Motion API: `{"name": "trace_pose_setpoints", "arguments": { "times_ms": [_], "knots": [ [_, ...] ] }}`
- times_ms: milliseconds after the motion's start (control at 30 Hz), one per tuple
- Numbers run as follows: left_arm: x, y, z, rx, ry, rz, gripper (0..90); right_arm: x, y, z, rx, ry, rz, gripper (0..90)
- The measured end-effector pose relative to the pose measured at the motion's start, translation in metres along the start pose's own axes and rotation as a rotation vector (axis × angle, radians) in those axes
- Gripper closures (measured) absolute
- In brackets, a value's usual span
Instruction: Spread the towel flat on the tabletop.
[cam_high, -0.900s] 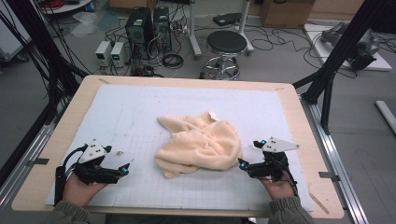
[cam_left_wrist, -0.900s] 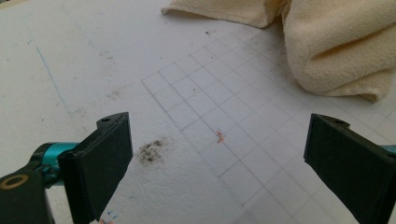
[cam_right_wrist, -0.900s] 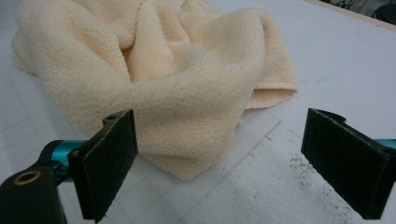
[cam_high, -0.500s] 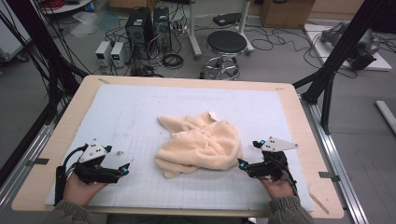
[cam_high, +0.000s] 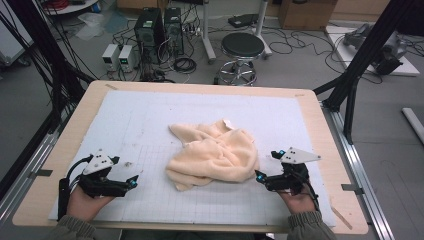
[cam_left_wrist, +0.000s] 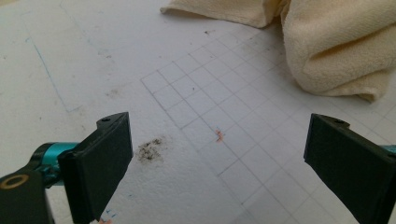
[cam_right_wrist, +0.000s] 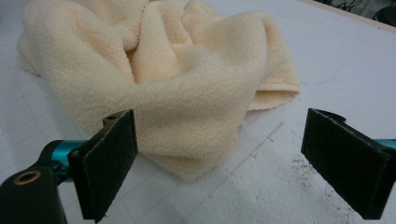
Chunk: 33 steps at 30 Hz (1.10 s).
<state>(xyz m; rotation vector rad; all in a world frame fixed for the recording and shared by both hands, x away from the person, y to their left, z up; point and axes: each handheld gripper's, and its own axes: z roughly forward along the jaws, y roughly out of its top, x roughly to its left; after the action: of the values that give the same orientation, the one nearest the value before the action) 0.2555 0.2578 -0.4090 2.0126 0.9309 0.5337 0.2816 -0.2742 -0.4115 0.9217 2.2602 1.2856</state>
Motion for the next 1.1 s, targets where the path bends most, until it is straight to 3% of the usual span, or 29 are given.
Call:
{"name": "trace_pose_setpoints", "arguments": {
  "times_ms": [267, 533, 733, 867, 1100],
  "knots": [
    [-0.004, 0.011, 0.003, -0.016, -0.026, 0.013, 9.0, 0.0, 0.009, -0.005, -0.025, 0.014, -0.01, 10.0],
    [-0.016, 0.038, 0.015, -0.052, -0.083, 0.047, 9.9, 0.0, 0.033, -0.001, -0.041, 0.052, -0.043, 10.0],
    [-0.03, 0.065, 0.045, -0.07, -0.137, 0.07, 13.9, 0.002, 0.046, 0.017, -0.057, 0.071, -0.053, 10.0],
    [-0.038, 0.072, 0.06, -0.064, -0.151, 0.097, 14.7, 0.001, 0.041, 0.024, -0.028, 0.073, -0.041, 10.0],
    [-0.052, 0.081, 0.092, -0.024, -0.203, 0.148, 25.9, 0.001, 0.025, 0.037, 0.027, 0.083, 0.002, 12.9]
  ]
}}
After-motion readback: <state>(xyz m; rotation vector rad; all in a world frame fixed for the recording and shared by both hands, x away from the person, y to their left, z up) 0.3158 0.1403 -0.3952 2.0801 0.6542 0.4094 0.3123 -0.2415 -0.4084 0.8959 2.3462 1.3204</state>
